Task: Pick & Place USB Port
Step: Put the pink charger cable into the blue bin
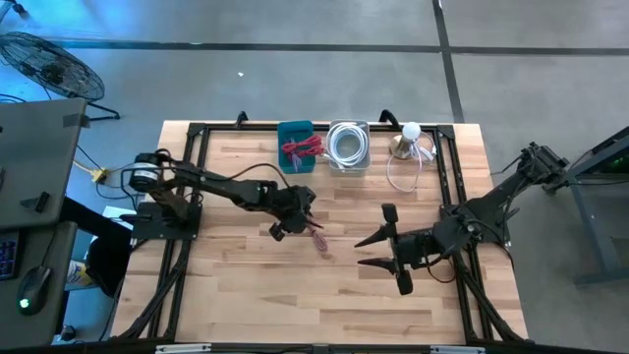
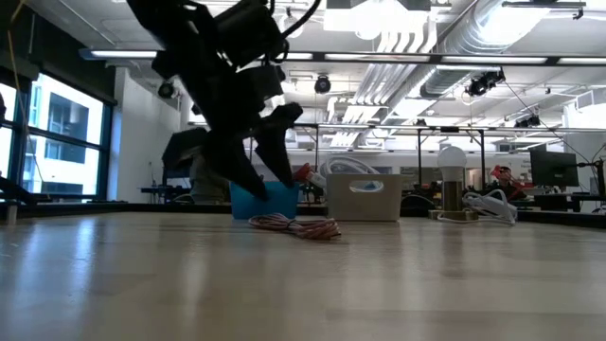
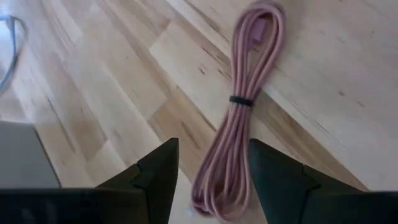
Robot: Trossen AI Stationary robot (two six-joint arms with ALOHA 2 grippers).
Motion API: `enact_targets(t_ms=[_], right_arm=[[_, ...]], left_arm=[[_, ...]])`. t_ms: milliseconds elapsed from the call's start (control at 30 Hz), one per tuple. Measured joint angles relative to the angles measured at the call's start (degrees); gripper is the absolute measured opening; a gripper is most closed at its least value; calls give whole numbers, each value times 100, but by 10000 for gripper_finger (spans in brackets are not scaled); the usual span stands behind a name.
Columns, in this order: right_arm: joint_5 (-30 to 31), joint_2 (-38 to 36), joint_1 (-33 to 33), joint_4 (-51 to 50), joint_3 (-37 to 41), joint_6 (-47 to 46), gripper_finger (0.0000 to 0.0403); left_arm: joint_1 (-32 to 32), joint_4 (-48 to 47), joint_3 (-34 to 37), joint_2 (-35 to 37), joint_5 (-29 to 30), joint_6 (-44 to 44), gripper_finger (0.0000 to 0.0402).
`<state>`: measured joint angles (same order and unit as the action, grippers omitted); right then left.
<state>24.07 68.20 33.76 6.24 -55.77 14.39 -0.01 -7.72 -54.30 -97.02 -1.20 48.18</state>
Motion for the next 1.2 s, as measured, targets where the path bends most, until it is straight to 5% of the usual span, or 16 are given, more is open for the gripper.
enact_targets(t_ms=[700, 833, 1000, 1200], right_arm=[[115, 2, 41, -243, 0, -168, 154], [123, 2, 41, -258, 0, -235, 153], [129, 0, 41, -258, 0, -238, 154], [109, 0, 39, -278, 0, -346, 153]], left_arm=[[11, -1005, -891, -1015, -315, 103, 182], [5, -1049, -900, -1055, -270, 107, 138], [-5, -964, -894, -1069, -29, 152, 25], [-11, -901, -890, -1072, 143, 108, 10]])
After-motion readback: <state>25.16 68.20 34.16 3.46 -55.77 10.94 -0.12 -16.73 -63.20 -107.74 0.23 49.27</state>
